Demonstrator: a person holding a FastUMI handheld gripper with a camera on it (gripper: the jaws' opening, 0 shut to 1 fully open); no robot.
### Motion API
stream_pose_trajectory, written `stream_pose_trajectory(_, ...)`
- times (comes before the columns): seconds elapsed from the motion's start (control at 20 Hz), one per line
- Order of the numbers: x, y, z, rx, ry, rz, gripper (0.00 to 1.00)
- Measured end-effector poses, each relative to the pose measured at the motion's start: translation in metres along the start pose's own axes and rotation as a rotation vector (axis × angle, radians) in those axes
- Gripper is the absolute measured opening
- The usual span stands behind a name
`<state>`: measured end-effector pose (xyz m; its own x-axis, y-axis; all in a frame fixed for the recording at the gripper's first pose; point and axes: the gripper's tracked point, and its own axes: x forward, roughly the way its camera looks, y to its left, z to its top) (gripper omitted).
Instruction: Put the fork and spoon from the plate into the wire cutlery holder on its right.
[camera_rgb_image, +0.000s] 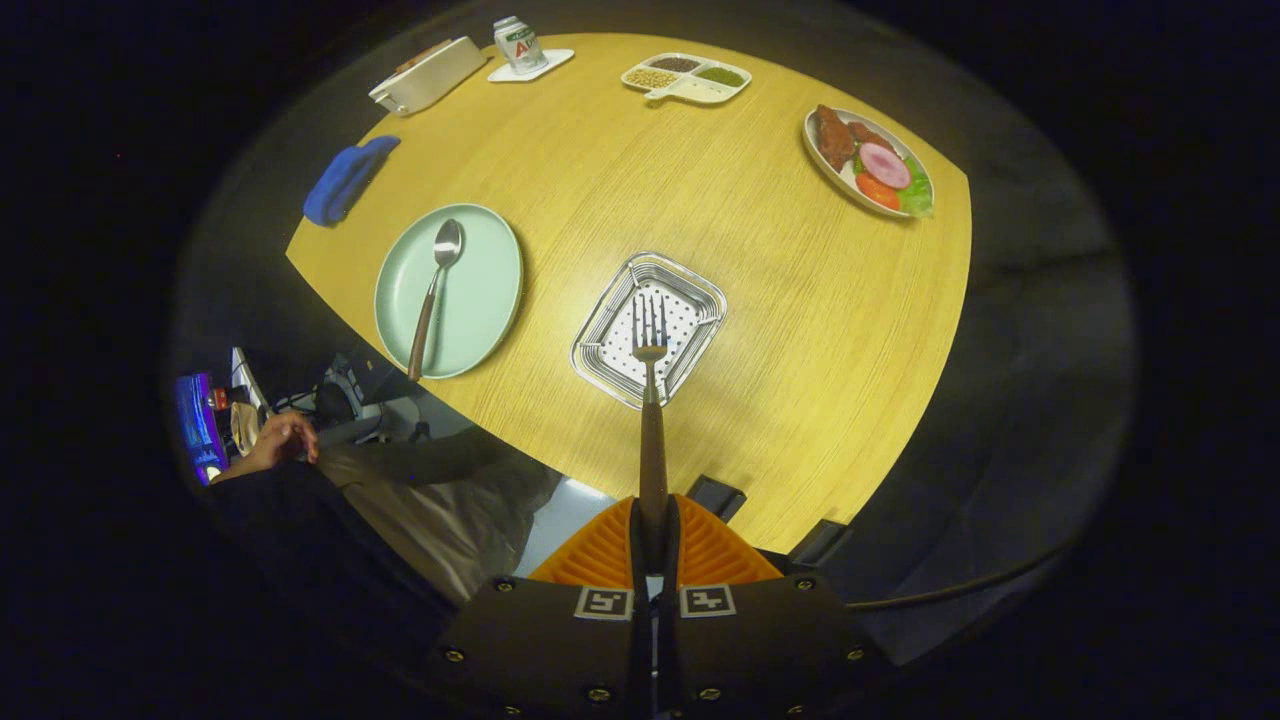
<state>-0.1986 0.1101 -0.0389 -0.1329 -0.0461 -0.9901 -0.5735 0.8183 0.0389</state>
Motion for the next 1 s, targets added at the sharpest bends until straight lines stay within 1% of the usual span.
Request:
stream_pose_trajectory(0.2,0.014,-0.008,0.013,-0.009,0.066,-0.017,0.03)
stream_pose_trajectory(0.35,0.019,-0.012,0.023,0.011,0.077,-0.015,0.03)
stream_pose_trajectory(0.4,0.016,-0.012,0.029,0.023,0.071,-0.012,0.11)
stream_pose_trajectory(0.45,0.016,-0.013,0.033,0.028,0.049,-0.010,0.11)
stream_pose_trajectory(0.55,0.008,-0.012,0.033,0.052,0.008,-0.004,0.19)
stream_pose_trajectory(0.6,0.003,-0.012,0.032,0.064,-0.024,0.001,0.24)
stream_pose_trajectory(0.65,-0.002,-0.011,0.032,0.089,-0.061,0.007,0.27)
stream_pose_trajectory(0.75,-0.012,-0.005,0.030,0.154,-0.150,0.019,0.26)
stream_pose_trajectory(0.9,-0.023,0.004,0.020,0.235,-0.267,0.015,0.26)
stream_pose_trajectory(1.0,-0.028,0.017,0.008,0.251,-0.311,0.007,0.27)
